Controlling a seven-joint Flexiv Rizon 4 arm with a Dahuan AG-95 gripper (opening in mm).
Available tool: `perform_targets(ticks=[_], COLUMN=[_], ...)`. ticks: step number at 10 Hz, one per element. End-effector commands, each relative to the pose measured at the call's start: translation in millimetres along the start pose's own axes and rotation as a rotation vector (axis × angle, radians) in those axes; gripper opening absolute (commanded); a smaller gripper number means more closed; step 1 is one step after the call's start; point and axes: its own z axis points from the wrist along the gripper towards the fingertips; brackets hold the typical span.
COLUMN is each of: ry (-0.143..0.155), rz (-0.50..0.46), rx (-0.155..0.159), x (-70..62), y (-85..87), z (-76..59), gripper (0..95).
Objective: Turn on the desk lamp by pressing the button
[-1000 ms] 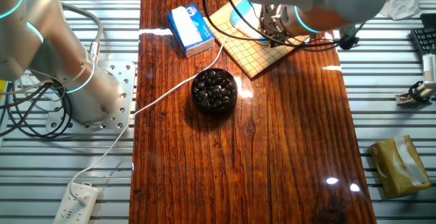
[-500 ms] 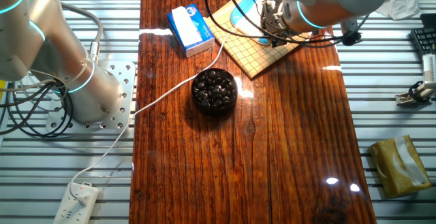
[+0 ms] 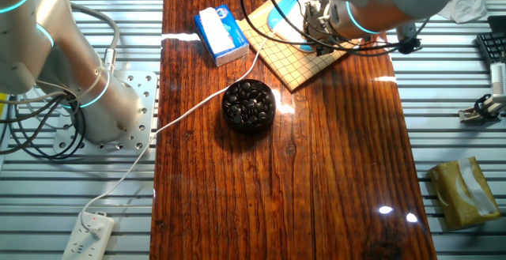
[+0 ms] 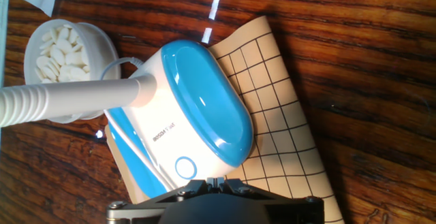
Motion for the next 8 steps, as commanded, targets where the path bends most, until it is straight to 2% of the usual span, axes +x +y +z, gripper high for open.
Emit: perform_targets(ticks=[1,5,8], ry=[0.002,0.007,0.006], rz=[0.002,0.005,0.002], rx=[0.000,0.019,0.018], x=[0.8,0.3,-0.5], y=[1.3,1.0,0.6], z=[-1.4,-1.8,-2.2], gripper=[0.0,0.0,0.0])
